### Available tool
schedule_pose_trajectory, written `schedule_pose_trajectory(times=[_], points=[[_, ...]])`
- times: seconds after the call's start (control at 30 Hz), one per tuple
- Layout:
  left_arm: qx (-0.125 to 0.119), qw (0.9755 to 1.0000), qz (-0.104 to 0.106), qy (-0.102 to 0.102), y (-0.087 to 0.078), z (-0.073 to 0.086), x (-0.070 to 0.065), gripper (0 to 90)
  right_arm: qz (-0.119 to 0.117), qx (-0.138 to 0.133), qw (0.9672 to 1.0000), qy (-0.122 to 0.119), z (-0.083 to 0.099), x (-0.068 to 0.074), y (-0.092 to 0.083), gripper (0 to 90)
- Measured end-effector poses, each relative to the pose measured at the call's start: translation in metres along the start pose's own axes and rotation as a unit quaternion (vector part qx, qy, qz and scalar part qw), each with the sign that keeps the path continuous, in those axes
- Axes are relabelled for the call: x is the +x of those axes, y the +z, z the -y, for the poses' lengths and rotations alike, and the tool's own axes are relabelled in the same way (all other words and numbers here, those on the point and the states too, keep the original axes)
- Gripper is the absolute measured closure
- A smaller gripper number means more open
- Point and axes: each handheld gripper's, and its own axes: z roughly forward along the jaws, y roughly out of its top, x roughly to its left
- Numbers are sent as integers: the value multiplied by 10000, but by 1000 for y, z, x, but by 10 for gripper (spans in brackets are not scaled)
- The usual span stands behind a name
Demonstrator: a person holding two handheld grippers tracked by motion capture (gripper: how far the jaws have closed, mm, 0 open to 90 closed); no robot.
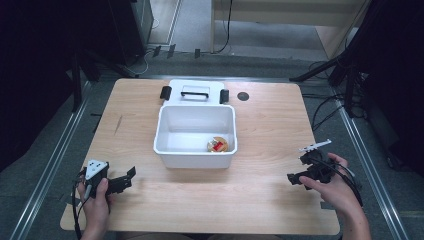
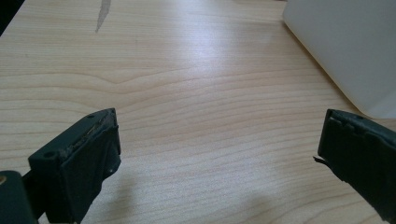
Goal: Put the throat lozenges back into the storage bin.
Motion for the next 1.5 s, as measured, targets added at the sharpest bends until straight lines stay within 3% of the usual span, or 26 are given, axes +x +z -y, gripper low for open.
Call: schedule_pose_trajectory(times=[0.27,0.63,0.9,1.07,1.1,1.2,1.23,1.27,1.3,1.43,1.5], points=[[1,10000,-5,1,0,0,0,0,38,-32,9999,155,17,-5,7,17],[2,10000,-10,5,0,0,0,0,218,-319,9981,483,36,-13,12,17],[1,10000,-11,23,0,0,0,0,332,-883,9931,690,56,-16,18,17],[1,10000,-12,28,0,0,0,0,317,-1173,9883,918,65,-18,23,17],[0,10000,-13,26,0,0,0,0,317,-1348,9851,1017,70,-18,26,17],[0,10000,-12,28,0,0,0,0,309,-1484,9826,1076,74,-19,28,17],[0,10000,-13,27,0,0,0,0,266,-1641,9792,1168,80,-19,30,18],[0,10000,-13,27,0,0,0,0,266,-1641,9792,1168,80,-19,30,18],[3,10000,-18,28,0,0,0,0,277,-1795,9755,1243,85,-20,32,17],[28,10000,-26,12,0,0,0,0,272,-2184,9658,1368,92,-20,32,45],[30,10000,-23,4,0,0,0,0,328,-2424,9586,1459,97,-20,30,77]])
